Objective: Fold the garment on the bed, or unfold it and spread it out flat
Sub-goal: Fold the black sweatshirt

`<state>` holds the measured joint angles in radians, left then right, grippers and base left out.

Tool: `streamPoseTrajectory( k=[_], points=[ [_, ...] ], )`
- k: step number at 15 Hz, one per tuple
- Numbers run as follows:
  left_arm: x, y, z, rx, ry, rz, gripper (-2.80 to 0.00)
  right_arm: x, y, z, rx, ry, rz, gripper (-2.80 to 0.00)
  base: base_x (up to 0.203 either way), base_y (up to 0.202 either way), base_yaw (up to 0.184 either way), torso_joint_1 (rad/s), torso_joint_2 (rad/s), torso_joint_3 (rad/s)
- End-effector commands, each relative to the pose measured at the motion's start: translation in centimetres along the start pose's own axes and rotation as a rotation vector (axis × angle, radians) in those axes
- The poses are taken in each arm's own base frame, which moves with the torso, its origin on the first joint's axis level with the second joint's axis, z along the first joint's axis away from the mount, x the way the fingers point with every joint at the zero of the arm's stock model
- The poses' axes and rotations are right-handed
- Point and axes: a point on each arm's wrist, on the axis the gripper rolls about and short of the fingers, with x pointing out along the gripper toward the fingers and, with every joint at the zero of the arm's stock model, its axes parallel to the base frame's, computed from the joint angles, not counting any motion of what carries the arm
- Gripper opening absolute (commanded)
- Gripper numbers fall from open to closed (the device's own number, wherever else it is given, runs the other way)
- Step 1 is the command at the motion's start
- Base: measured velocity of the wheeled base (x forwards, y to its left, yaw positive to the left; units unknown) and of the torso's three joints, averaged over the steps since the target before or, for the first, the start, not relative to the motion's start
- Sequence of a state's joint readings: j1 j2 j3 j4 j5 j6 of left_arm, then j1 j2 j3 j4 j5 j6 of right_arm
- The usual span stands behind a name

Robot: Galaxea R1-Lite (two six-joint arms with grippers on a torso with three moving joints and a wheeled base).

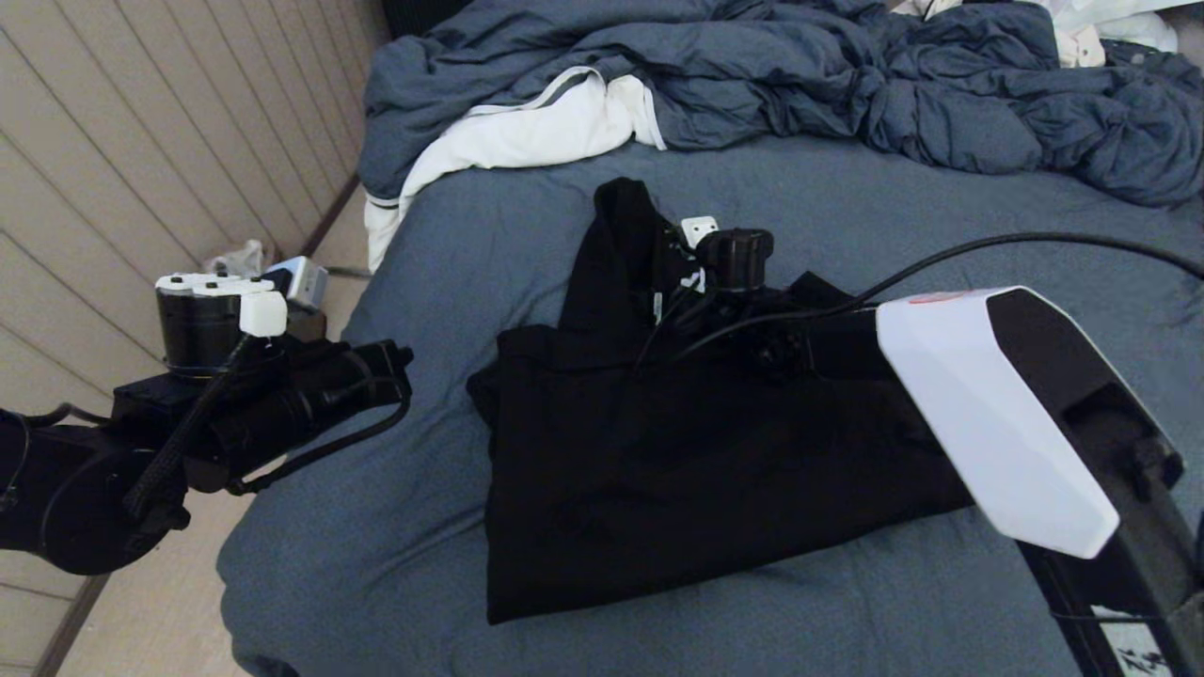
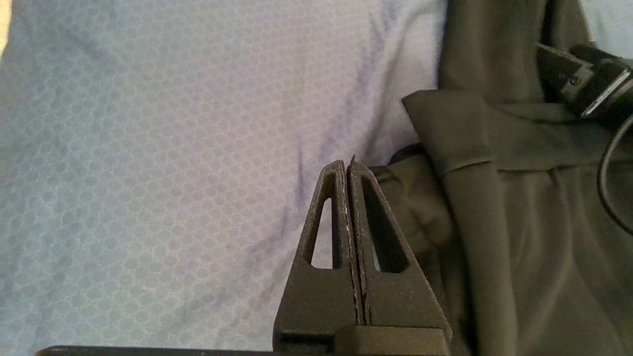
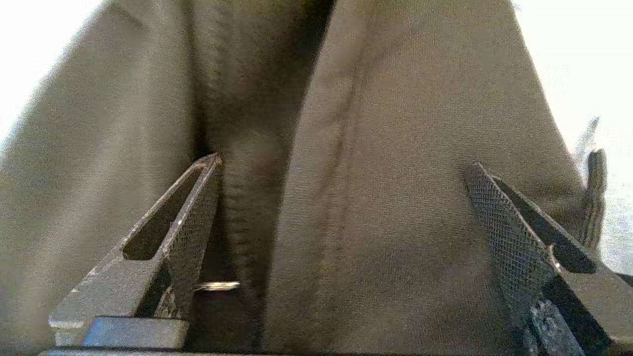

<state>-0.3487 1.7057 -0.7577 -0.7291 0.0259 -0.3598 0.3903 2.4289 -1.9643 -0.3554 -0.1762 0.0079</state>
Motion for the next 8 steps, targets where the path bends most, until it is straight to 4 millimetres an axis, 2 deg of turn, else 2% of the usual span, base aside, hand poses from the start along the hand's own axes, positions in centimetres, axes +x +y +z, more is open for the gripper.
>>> streamPoseTrajectory(
  k=[1,4,5,8],
  points=[
    [0.28,0.07,-0.25,-0.002,0.007,0.002,-2.8,0.75,-0.8,-1.27,-0.003,0.019,-0.028,0.0,0.0,0.0,0.0,0.0,0.0,0.0],
    [0.5,0.16,-0.54,-0.002,0.018,0.006,-2.8,0.59,-1.26,-0.75,-0.003,0.008,-0.039,0.0,0.0,0.0,0.0,0.0,0.0,0.0],
    [0.71,0.21,-0.71,-0.001,0.024,0.008,-2.8,0.48,-1.21,-0.53,-0.008,0.006,-0.039,-2.75,0.0,0.0,0.0,0.0,0.0,0.0],
    [0.79,0.25,-0.8,-0.001,0.028,0.01,-2.8,0.45,-1.26,-0.42,-0.022,0.002,-0.061,-2.8,0.0,0.0,0.0,0.0,0.0,0.0]
  ],
)
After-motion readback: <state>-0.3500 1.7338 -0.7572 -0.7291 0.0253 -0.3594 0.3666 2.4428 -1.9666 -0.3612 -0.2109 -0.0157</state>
